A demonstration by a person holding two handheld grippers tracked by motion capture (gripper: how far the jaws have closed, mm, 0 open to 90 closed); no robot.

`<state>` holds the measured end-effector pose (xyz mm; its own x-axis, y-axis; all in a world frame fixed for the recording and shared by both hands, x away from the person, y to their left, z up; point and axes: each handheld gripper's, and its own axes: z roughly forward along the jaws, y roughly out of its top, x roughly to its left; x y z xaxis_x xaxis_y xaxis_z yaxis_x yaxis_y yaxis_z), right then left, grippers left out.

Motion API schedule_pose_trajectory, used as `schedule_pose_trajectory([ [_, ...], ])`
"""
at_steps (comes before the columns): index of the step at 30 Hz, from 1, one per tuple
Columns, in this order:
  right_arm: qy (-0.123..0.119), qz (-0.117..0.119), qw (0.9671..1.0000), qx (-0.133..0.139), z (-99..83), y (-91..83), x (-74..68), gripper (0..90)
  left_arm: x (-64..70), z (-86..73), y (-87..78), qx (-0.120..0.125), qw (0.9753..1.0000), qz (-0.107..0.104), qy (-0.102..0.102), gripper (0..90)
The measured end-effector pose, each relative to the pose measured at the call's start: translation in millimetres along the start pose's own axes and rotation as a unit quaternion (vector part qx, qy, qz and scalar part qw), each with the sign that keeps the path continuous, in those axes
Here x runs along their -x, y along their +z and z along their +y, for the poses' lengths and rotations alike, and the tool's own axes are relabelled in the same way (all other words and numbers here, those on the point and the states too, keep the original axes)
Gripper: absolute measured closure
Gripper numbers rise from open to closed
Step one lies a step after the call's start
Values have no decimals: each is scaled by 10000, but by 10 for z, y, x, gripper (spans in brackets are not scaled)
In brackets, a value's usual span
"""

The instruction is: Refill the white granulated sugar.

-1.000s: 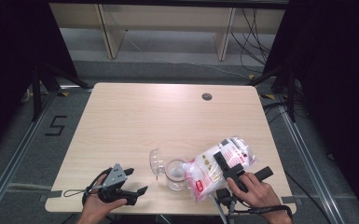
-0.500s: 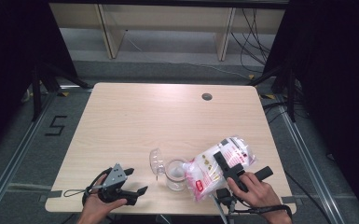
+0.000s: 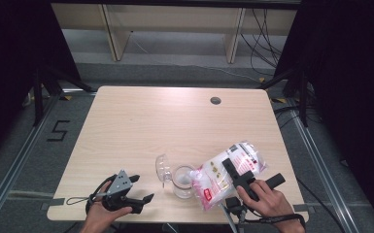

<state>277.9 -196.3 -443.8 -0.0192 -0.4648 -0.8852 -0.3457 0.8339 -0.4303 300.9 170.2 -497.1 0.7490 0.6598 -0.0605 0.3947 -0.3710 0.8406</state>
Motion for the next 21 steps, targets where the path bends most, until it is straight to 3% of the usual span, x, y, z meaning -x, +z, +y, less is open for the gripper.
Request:
schedule_pose_trajectory([
  [4, -37, -13, 10000, 12, 3, -1, 6, 582, 3, -1, 5, 36, 10000, -19, -48, 175],
  [5, -142, -35, 9999, 48, -1, 2, 20, 582, -7, -1, 4, -7, 10000, 0, 13, 175],
  [6, 33, -211, 9997, 72, 3, 1, -12, 582, -7, 0, -1, -27, 10000, 0, 15, 175],
  [9, -69, -17, 10000, 46, 13, -10, 23, 582, 0, 0, -1, 2, 10000, -2, -15, 175],
  [13, -23, -22, 10000, 38, 14, -17, 33, 582, -13, 0, 0, -49, 10000, 24, 58, 175],
  [21, 36, 24, 10000, 26, 8, -12, 24, 585, -2, 1, 1, -4, 10000, 5, 11, 175],
])
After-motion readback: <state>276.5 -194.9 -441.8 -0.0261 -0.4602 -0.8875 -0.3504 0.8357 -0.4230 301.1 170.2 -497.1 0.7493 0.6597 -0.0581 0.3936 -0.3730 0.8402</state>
